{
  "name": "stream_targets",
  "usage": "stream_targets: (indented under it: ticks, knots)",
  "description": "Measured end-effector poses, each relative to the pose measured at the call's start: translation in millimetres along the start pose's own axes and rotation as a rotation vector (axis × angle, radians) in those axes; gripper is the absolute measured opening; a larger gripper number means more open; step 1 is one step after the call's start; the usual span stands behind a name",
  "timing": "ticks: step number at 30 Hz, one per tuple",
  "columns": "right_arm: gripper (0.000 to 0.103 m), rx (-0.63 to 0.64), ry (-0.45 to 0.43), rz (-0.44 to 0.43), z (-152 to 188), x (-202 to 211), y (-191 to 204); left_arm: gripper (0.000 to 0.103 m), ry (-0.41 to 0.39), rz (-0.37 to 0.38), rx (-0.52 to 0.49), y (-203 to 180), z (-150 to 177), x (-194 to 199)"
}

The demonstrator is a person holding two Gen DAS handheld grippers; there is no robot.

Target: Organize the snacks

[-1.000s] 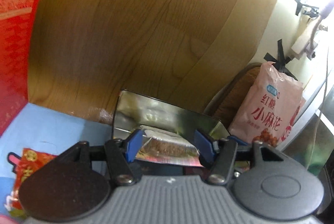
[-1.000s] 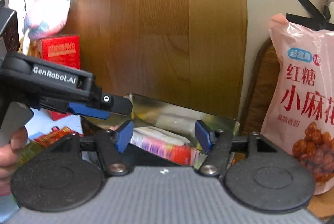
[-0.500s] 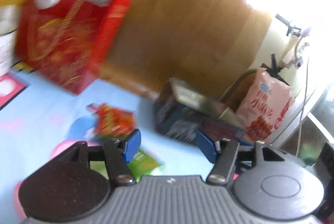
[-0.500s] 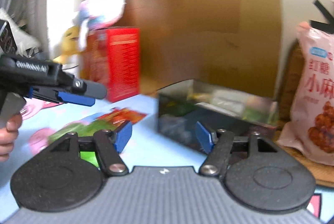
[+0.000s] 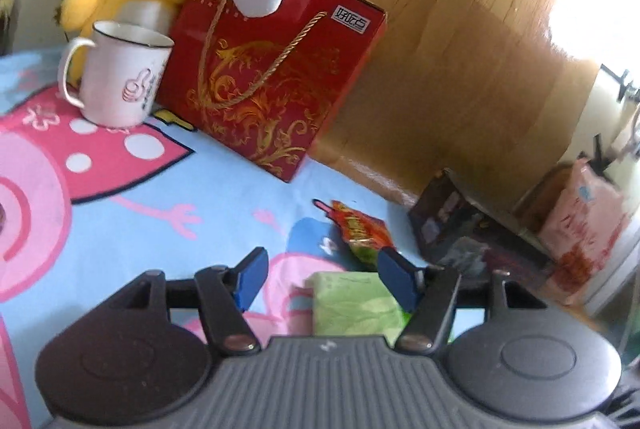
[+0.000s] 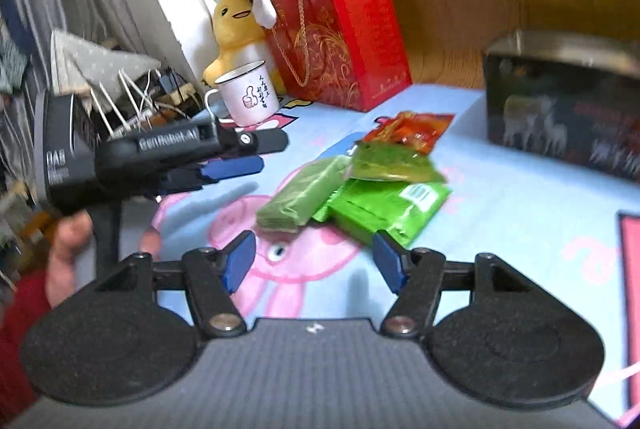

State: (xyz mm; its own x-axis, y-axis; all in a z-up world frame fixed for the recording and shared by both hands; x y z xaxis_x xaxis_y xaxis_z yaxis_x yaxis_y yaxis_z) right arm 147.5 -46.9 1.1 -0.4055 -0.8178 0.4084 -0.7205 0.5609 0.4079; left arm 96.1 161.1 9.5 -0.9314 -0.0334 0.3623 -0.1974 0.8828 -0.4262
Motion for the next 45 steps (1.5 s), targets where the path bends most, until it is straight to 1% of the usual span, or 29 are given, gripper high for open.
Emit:
stream_targets:
  ticks: [2, 4, 6, 7, 9, 10, 11, 13, 14, 21, 25, 27, 30, 31, 32, 34, 35, 36, 38, 40, 41, 42, 44, 45]
  knots:
    - [0.062, -0.043, 0.005, -0.011, -0.2, -3.7, 2.5, 0.062, 0.006, -0.038, -0.006, 2.5, 1.3, -2.9]
    - [0.056, -0.073, 0.017, -0.02, -1.2, -11.9, 4.9, 0.062, 0.011, -0.073, -0.013, 5.8, 2.7, -4.7]
    - [0.046, -0.097, 0.032, -0.023, -0.9, -22.5, 5.7, 0.062, 0.017, -0.096, -0.011, 9.4, 3.4, -6.0]
    - [0.044, -0.115, 0.038, -0.02, -0.6, -28.3, 4.7, 0.062, 0.02, -0.101, -0.009, 11.0, 4.4, -6.0]
    - [0.03, -0.17, 0.05, -0.022, 1.5, -37.4, 0.4, 0.062, 0.026, -0.113, -0.013, 12.2, 5.3, -7.1]
    - [0.027, -0.198, 0.056, -0.025, 2.7, -41.9, -2.1, 0.062, 0.03, -0.119, -0.018, 12.1, 5.8, -7.3]
    - [0.019, -0.229, 0.061, -0.034, 4.3, -44.3, -4.5, 0.062, 0.034, -0.124, -0.021, 12.2, 6.4, -8.0]
    - [0.019, -0.267, 0.067, -0.041, 7.4, -46.3, -7.8, 0.062, 0.038, -0.13, -0.026, 12.1, 7.1, -8.4]
    - [0.018, -0.267, 0.064, -0.044, 7.8, -44.5, -7.3, 0.062, 0.041, -0.133, -0.028, 12.1, 7.4, -8.7]
    - [0.015, -0.176, 0.076, -0.058, 14.4, -20.7, -0.5, 0.063, 0.047, -0.144, -0.046, 9.4, 9.3, -9.6]
    - [0.015, -0.123, 0.088, -0.073, 24.8, 3.4, 1.2, 0.065, 0.052, -0.148, -0.063, 7.8, 10.2, -11.2]
    - [0.015, -0.098, 0.081, -0.063, 29.5, 16.5, 1.2, 0.066, 0.053, -0.151, -0.073, 6.2, 11.1, -11.7]
    - [0.012, -0.021, 0.048, -0.005, 35.2, 39.0, 2.2, 0.067, 0.056, -0.156, -0.092, 3.6, 12.6, -12.6]
    - [0.012, 0.007, 0.033, 0.024, 36.4, 46.3, 1.5, 0.067, 0.056, -0.158, -0.098, 2.6, 13.3, -12.8]
    - [0.009, 0.028, 0.018, 0.052, 36.8, 52.3, -0.4, 0.067, 0.057, -0.16, -0.105, 1.7, 13.8, -13.1]
    - [0.009, 0.069, -0.029, 0.137, 36.6, 64.1, -5.0, 0.067, 0.058, -0.166, -0.118, -0.1, 14.9, -13.3]
    - [0.011, 0.083, -0.06, 0.193, 35.3, 70.8, -9.5, 0.067, 0.058, -0.169, -0.124, -0.9, 15.6, -13.3]
    - [0.011, 0.08, -0.082, 0.224, 33.8, 75.5, -12.6, 0.067, 0.058, -0.172, -0.131, -1.9, 16.0, -13.2]
    - [0.013, 0.038, -0.126, 0.246, 30.5, 85.9, -21.8, 0.067, 0.057, -0.178, -0.142, -3.0, 16.5, -13.3]
    - [0.015, 0.007, -0.154, 0.24, 28.9, 93.8, -27.0, 0.067, 0.057, -0.182, -0.15, -3.8, 16.8, -13.5]
    - [0.017, 0.003, -0.162, 0.23, 29.0, 96.4, -26.9, 0.067, 0.057, -0.185, -0.153, -4.2, 17.1, -13.5]
    - [0.025, 0.007, -0.166, 0.221, 29.7, 97.9, -25.6, 0.067, 0.057, -0.187, -0.156, -4.5, 17.2, -13.6]
    - [0.035, 0.032, -0.165, 0.204, 32.8, 98.5, -19.8, 0.067, 0.058, -0.189, -0.163, -4.7, 17.1, -14.2]
    - [0.036, 0.045, -0.16, 0.198, 35.7, 97.8, -16.0, 0.067, 0.059, -0.191, -0.166, -5.0, 17.2, -14.4]
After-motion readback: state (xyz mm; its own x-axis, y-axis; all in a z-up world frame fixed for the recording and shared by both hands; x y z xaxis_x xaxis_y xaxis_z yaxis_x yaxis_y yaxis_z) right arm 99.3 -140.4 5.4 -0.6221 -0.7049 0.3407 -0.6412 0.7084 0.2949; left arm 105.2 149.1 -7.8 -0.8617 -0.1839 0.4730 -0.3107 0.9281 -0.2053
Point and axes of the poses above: each gripper's, at about its wrist camera, not at the fingertips, and x roughly against the way its jaws point, y to its left, z to its underside, the point moved 4 cm from there along -x, roughly the way its jaws point, and after that the axes turned 8 degrees about -y, right-handed, at the moved point
